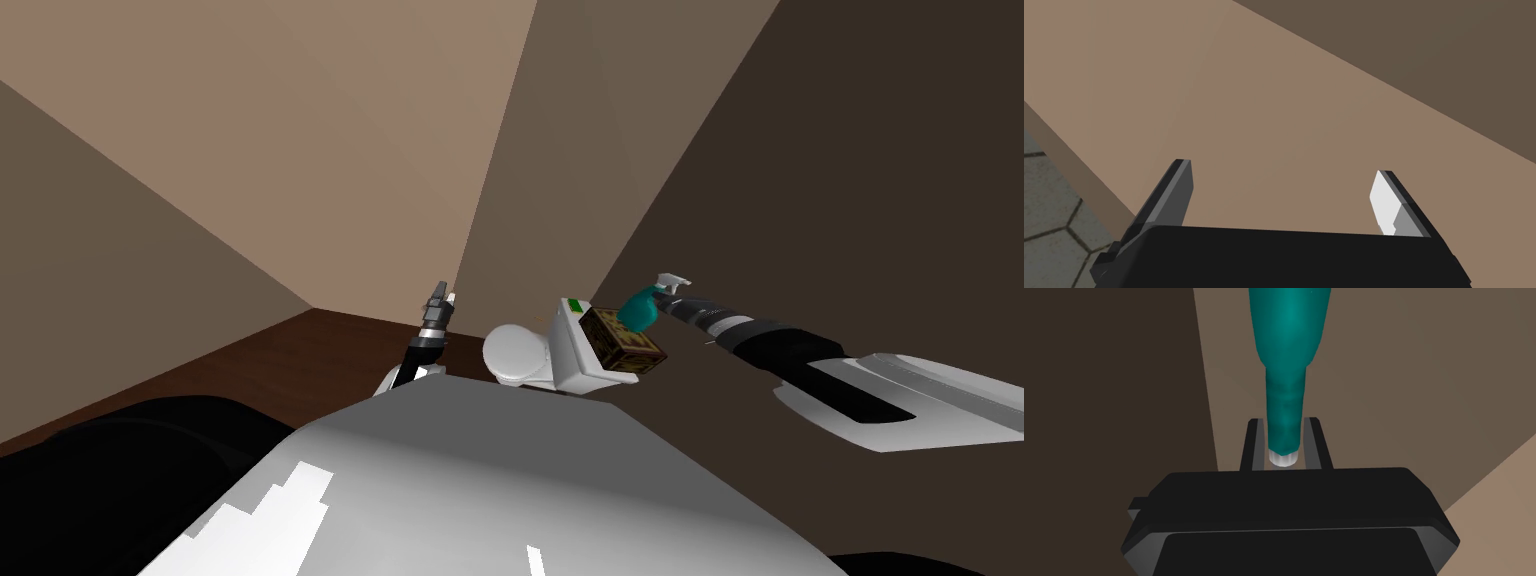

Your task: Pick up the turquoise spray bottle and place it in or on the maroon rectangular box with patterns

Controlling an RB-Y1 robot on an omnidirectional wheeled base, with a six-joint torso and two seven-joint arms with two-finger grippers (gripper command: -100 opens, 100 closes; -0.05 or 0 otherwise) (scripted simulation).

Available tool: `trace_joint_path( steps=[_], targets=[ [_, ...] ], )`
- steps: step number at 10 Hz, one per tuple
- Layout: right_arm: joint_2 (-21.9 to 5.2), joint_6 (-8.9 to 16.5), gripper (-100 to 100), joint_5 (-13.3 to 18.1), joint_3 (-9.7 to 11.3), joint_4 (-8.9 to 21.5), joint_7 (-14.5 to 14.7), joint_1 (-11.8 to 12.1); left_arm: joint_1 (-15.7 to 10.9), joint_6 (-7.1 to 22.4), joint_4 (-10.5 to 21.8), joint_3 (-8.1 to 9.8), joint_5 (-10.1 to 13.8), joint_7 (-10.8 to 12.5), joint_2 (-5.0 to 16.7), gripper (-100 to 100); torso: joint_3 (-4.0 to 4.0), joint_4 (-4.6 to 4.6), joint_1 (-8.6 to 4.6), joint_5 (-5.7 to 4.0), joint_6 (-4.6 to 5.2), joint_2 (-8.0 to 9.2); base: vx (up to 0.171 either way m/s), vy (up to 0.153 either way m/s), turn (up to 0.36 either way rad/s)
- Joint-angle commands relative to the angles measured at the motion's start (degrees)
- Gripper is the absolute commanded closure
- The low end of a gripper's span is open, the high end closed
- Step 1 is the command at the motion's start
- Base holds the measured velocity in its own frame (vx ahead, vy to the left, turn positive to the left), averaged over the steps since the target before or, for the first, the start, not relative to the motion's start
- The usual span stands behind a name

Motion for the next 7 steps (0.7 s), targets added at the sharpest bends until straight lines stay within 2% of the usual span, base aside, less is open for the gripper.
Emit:
trace_joint_path(
  steps=[1, 2, 3, 4, 7],
  targets=[
    [-1.0, 0.82, 100, -0.14, -0.94, -0.2, -1.64, 0.71, 0.0, 0.0, 0.0, 0.0, 0.0, 0.0, 0.0, 0, 0.0, 0.0, 0.0, 0.0, 0.0, 0.0, 0.039, -0.07, -0.03],
    [-1.63, 1.22, 100, -0.25, -1.55, -0.24, -2.59, 1.16, 0.0, 0.0, 0.0, 0.0, 0.0, 0.0, 0.0, 0, 0.0, -0.01, 0.06, 0.0, -0.01, 0.01, 0.026, -0.055, -0.034],
    [-1.24, 0.93, 100, -0.21, -1.31, -0.25, -1.91, 1.01, 0.0, 0.0, 0.0, 0.0, 0.0, 0.0, 0.0, 0, 0.02, 0.0, 0.13, 0.01, 0.0, 0.04, 0.011, -0.024, -0.004],
    [-1.31, 1.03, -100, -0.21, -1.39, -0.24, -2.1, 1.03, -0.01, 0.0, 0.0, -0.01, 0.0, 0.0, -0.01, 0, 0.05, 0.01, 0.25, 0.02, -0.02, 0.1, 0.003, -0.006, 0.002],
    [-1.3, 1.03, -100, -0.21, -1.39, -0.23, -2.08, 1.03, -0.01, 0.0, 0.0, -0.01, 0.0, 0.0, -0.01, 0, 0.09, 0.02, 0.39, 0.06, -0.02, 0.16, 0.0, 0.0, 0.0]
  ],
)
